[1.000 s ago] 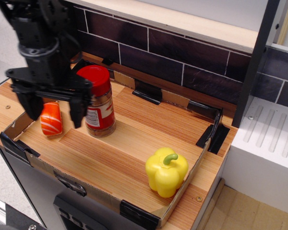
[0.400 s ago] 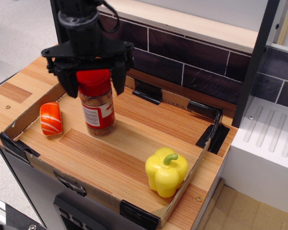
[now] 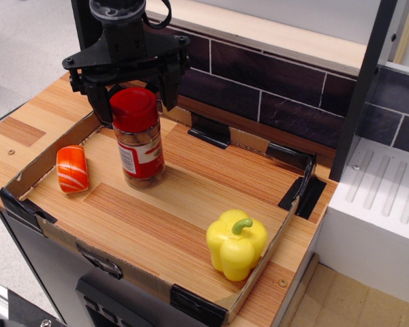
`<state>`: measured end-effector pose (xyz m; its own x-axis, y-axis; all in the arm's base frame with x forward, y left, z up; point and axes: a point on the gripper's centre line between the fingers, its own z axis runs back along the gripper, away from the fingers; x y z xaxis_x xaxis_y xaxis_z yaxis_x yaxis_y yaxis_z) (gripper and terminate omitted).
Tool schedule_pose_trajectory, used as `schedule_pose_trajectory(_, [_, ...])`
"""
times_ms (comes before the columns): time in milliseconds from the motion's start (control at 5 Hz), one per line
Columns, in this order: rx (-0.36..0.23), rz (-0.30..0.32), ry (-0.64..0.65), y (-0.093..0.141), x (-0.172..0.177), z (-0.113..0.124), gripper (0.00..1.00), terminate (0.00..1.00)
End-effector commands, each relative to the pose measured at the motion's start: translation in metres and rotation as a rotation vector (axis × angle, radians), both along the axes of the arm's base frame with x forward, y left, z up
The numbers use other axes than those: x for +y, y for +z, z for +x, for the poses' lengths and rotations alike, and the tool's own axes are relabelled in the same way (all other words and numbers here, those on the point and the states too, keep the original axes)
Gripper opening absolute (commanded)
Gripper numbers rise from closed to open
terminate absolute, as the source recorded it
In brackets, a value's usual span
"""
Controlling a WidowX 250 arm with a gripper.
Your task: Topple basil bottle
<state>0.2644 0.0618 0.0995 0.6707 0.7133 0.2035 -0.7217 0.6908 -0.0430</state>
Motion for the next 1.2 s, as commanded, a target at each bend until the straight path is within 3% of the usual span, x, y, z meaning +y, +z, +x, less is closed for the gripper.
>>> schedule_pose_trajectory(0, [-0.041,0.038,0.081,0.003,0.016,0.009,1.0,0.0])
schedule_pose_trajectory(400, [-0.033,0.028,0.153,0.0,0.023,0.01,1.0,0.0])
schedule_pose_trajectory(600, [-0.045,0.024,0.151,0.0,0.023,0.008,0.0,0.0])
schedule_pose_trajectory(800, [-0.088,-0.033,0.219,0.003,0.027,0.007,0.0,0.0])
schedule_pose_trajectory(1000, [-0.161,-0.045,0.428,0.009,0.031,0.007,0.0,0.0])
